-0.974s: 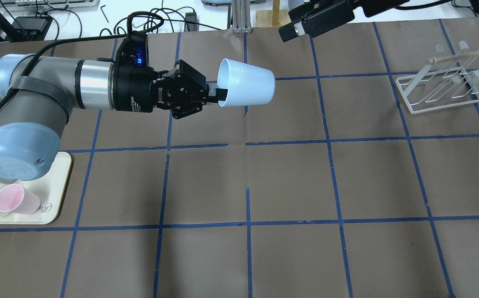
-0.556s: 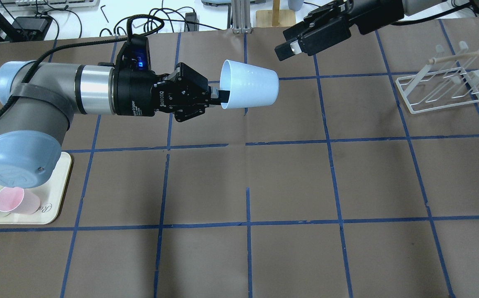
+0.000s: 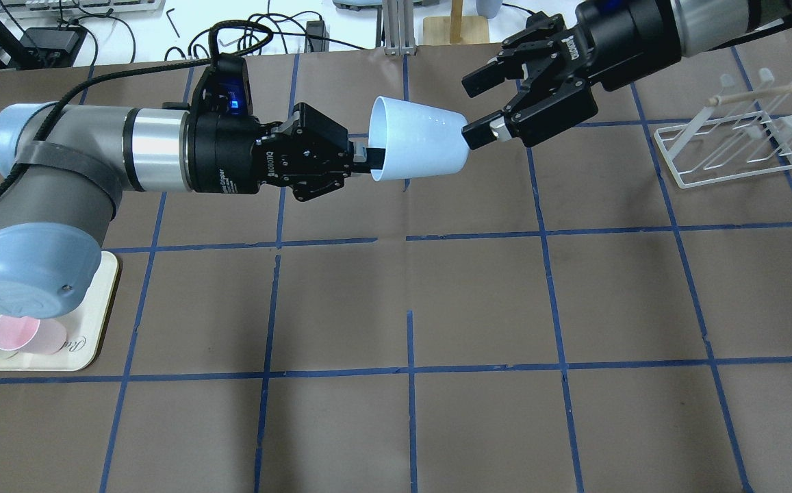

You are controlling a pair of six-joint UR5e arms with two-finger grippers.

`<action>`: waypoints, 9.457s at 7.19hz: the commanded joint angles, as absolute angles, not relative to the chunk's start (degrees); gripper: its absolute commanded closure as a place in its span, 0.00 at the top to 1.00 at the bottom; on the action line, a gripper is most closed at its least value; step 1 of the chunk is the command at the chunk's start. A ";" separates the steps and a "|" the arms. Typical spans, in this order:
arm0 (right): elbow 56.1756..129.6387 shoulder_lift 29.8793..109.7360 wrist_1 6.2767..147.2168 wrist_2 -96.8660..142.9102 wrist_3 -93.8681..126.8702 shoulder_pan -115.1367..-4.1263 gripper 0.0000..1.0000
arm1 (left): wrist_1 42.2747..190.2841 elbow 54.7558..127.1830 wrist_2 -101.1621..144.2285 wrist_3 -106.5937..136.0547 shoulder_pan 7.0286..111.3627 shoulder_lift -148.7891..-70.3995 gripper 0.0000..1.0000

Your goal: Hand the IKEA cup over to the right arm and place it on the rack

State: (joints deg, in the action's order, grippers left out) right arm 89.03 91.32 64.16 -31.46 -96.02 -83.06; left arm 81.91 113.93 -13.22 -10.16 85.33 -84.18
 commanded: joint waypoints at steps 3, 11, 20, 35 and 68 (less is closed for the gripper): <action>89.12 91.84 58.53 -31.29 -108.53 -83.14 1.00 | 81.91 114.35 -11.95 -10.20 85.61 -83.15 0.00; 89.21 90.71 61.70 -31.02 -109.51 -85.07 1.00 | 81.91 114.70 -11.95 -10.28 85.61 -82.97 0.00; 90.44 90.53 61.61 -30.94 -109.42 -85.96 0.35 | 82.00 114.79 -11.87 -10.20 85.61 -82.62 0.00; 85.08 90.90 71.61 -81.52 -101.80 -71.54 0.17 | 82.08 107.44 -59.22 -2.19 77.17 -84.45 1.00; 84.46 82.41 93.11 -96.68 -55.68 -79.19 1.00 | 87.89 99.93 -88.86 -5.80 87.28 -83.06 1.00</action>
